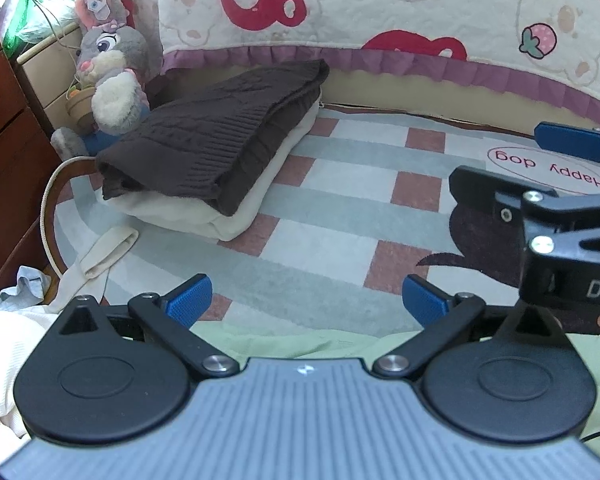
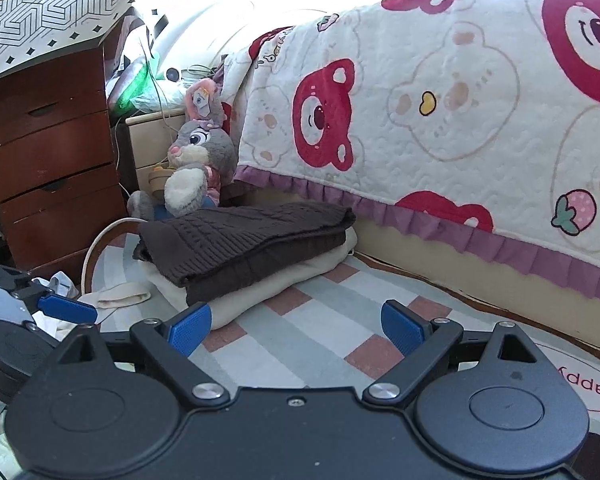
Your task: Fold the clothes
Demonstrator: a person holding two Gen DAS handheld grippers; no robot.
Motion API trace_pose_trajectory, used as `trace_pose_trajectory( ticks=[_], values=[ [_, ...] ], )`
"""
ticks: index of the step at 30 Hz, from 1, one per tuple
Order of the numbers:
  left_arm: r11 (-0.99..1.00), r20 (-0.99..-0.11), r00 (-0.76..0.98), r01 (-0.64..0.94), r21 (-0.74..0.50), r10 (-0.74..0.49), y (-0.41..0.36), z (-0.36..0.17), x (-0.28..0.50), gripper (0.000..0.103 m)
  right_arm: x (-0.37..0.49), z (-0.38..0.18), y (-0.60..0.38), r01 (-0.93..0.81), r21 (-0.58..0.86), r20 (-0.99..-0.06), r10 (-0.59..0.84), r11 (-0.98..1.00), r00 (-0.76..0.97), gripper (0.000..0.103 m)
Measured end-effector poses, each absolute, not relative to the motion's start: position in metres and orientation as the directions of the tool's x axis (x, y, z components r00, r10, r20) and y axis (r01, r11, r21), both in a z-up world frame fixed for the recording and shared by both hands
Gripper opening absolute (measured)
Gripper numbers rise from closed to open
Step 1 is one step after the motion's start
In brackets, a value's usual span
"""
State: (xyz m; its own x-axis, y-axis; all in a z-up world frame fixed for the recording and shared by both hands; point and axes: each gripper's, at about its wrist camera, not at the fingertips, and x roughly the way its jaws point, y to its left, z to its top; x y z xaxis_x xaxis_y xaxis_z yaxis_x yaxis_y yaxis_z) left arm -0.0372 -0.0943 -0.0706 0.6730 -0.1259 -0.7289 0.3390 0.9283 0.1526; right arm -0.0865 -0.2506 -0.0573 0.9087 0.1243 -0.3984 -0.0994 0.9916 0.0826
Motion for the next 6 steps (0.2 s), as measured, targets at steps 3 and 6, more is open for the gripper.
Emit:
trace_pose_trajectory(
  ticks=[3, 6],
  values=[
    [0.926, -0.733, 0.668, 0.345, 0.152, -0.129, -0.0948, -0.0711, -0.0370, 0.103, -0.0855, -0.0590, -0.2511, -0.101, 0.085, -0.405, 0.127, 0.991, 0.906, 0.095],
    [0.920, -0.731, 0.669, 0.358, 0.158, -0.135, -0.0961, -0.0711, -0.0384, 0.103, -0.0839, -0.0608, -0.2503, -0.109, 0.084, -0.417, 0.134, 0.991, 0.899, 0.095]
  ],
)
